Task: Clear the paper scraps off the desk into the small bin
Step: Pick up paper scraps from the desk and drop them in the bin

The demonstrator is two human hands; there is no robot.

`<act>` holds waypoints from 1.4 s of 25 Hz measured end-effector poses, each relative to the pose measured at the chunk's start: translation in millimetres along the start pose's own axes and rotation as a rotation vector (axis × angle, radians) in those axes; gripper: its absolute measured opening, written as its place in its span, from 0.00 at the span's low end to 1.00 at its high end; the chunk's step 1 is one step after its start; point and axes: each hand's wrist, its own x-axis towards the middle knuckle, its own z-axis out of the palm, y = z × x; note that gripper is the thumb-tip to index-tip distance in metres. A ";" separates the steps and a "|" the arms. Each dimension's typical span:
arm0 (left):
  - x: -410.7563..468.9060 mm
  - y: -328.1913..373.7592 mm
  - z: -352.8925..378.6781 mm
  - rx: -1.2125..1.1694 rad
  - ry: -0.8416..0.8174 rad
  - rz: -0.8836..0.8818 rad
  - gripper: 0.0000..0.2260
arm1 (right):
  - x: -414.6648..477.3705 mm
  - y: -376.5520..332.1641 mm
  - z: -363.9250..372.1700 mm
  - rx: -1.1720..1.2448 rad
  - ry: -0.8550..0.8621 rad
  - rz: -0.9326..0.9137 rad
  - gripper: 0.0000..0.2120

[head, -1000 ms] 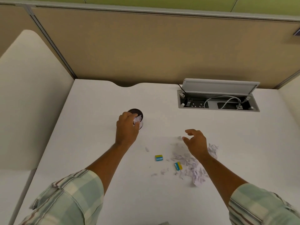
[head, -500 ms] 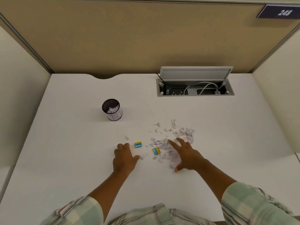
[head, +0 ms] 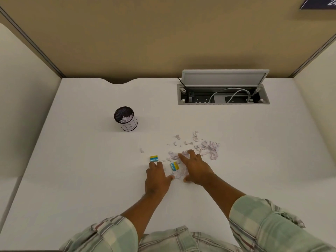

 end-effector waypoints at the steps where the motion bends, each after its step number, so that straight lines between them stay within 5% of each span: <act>1: 0.6 3.9 1.6 0.003 -0.005 0.015 0.34 | 1.8 -0.9 0.4 -0.010 0.003 0.000 0.47; 8: 1.2 26.6 16.8 0.049 0.003 0.080 0.32 | -6.8 2.6 7.7 -0.003 0.094 0.001 0.13; 11: 1.8 26.8 22.4 0.059 0.021 0.103 0.22 | -11.2 9.6 9.3 0.045 0.106 0.040 0.05; 16: 7.0 14.5 23.0 0.051 0.041 0.163 0.11 | -9.2 20.9 7.8 0.294 0.125 0.234 0.06; 25: 12.7 -21.9 -11.8 -0.295 -0.012 -0.017 0.05 | -10.2 9.3 -6.0 1.307 0.190 0.519 0.09; 35: 57.8 -56.6 -112.9 -0.714 0.151 -0.127 0.08 | 46.4 -94.6 -73.0 1.410 0.235 0.338 0.08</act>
